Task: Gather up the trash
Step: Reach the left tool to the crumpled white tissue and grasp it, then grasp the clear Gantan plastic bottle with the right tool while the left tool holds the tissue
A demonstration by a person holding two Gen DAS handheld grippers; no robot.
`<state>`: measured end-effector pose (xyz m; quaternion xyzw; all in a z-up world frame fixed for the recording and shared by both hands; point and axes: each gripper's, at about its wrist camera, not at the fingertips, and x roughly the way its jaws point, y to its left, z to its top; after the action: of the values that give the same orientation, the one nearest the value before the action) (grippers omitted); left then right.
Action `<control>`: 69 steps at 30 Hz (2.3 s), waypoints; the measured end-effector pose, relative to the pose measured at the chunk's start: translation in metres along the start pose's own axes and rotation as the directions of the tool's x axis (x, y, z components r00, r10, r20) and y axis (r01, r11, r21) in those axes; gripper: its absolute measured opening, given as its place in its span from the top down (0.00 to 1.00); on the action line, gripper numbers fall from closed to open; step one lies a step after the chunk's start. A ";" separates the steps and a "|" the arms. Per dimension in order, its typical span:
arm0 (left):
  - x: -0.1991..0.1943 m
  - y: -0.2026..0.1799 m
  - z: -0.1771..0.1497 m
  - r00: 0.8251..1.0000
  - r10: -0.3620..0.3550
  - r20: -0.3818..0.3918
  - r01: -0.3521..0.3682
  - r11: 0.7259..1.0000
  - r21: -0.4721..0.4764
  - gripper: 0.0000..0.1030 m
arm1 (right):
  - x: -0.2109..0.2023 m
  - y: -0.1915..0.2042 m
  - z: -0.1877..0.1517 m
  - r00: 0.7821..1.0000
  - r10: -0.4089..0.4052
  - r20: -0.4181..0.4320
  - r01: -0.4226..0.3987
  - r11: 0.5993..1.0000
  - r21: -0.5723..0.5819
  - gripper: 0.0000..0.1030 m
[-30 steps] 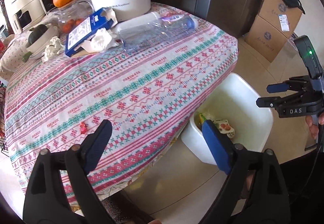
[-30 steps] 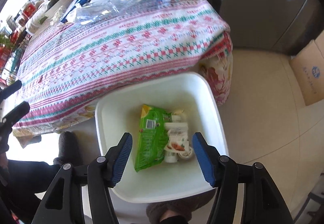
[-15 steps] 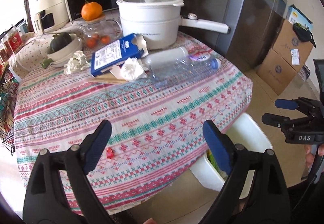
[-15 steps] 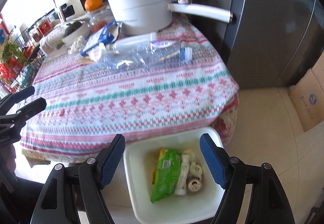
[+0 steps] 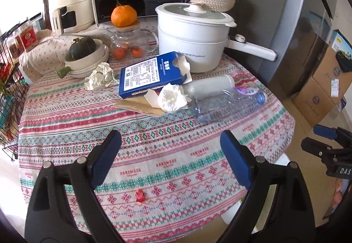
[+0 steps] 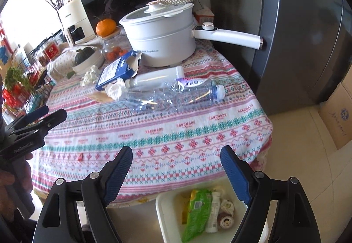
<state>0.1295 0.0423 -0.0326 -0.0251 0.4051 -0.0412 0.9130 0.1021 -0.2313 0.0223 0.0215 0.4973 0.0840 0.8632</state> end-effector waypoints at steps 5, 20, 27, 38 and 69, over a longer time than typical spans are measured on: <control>0.032 0.022 0.011 0.999 -0.030 -0.027 0.027 0.994 -0.109 0.11 | 0.011 0.007 0.011 0.999 -0.027 0.019 0.028 0.999 -0.018 0.19; 0.138 0.015 0.043 0.988 -0.120 -0.101 0.097 0.973 -0.210 0.40 | 0.052 -0.005 0.024 0.995 -0.098 -0.001 0.097 0.992 -0.086 0.18; 0.169 0.008 0.041 0.984 -0.084 -0.154 0.058 0.985 -0.164 0.60 | 0.068 -0.024 0.029 0.995 -0.091 -0.030 0.090 0.995 -0.034 0.18; 0.135 0.017 0.035 0.982 -0.106 -0.159 0.084 0.986 -0.143 0.94 | 0.076 -0.030 0.036 0.995 -0.091 -0.040 0.090 0.996 -0.017 0.18; 0.022 0.022 -0.008 0.987 -0.094 -0.128 0.093 0.996 -0.016 0.94 | 0.171 -0.042 0.087 0.946 0.229 -0.232 -0.280 0.934 -0.220 0.18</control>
<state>0.1394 0.0615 -0.0562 -0.0461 0.4619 -0.0836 0.8818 0.2668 -0.2404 -0.0849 -0.0317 0.5609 0.2592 0.7857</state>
